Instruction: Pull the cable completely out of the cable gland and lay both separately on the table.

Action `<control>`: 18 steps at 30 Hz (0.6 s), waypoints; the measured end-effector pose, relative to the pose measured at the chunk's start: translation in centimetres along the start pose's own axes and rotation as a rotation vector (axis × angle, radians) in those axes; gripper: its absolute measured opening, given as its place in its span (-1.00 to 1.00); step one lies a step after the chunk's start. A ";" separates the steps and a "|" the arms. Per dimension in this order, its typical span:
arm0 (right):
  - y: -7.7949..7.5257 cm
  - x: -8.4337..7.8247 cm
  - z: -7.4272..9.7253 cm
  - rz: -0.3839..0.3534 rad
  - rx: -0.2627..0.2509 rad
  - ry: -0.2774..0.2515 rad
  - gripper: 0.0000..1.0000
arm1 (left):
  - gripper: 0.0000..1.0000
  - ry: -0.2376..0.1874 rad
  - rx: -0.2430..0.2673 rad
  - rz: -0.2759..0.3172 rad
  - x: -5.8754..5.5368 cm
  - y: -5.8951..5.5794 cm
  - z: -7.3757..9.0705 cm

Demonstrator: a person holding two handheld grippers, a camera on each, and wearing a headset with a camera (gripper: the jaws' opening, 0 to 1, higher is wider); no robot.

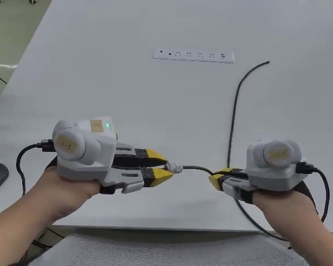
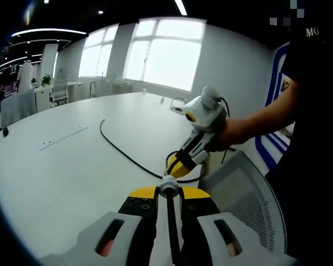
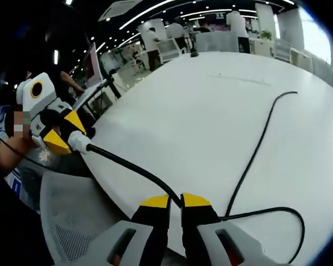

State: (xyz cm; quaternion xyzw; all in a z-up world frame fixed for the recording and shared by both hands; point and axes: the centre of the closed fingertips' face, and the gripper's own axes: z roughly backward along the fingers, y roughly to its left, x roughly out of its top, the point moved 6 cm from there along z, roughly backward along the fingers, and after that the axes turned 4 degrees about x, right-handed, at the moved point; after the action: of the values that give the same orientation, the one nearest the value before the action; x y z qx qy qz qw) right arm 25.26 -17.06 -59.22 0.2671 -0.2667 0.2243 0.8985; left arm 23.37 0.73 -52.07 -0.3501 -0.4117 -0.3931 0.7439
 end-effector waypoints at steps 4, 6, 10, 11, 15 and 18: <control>-0.3 -0.3 -0.2 -0.046 -0.013 0.012 -0.96 | -0.69 -0.003 -0.003 0.005 -0.1 0.1 0.1; -0.4 -0.5 -0.2 -0.069 -0.015 0.015 -0.96 | -0.69 -0.004 -0.004 0.008 -0.1 0.1 0.1; -0.4 -0.8 -0.4 -0.083 -0.020 0.030 -0.96 | -0.69 -0.001 -0.007 0.009 -0.2 0.1 0.0; -0.4 -0.8 -0.4 -0.082 -0.019 0.031 -0.96 | -0.69 0.000 -0.008 0.009 -0.3 0.1 0.0; -0.4 -0.8 -0.2 -0.003 -0.029 0.018 -0.95 | -0.69 0.006 -0.008 0.005 -0.3 0.2 -0.1; -0.3 -0.7 0.2 0.046 -0.032 0.010 -0.94 | -0.69 0.008 -0.011 0.006 -0.2 0.2 0.0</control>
State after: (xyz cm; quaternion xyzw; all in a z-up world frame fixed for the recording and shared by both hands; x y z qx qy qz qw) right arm 24.80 -17.58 -59.62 0.2452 -0.2720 0.2420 0.8985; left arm 23.50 0.86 -52.32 -0.3540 -0.4055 -0.3945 0.7447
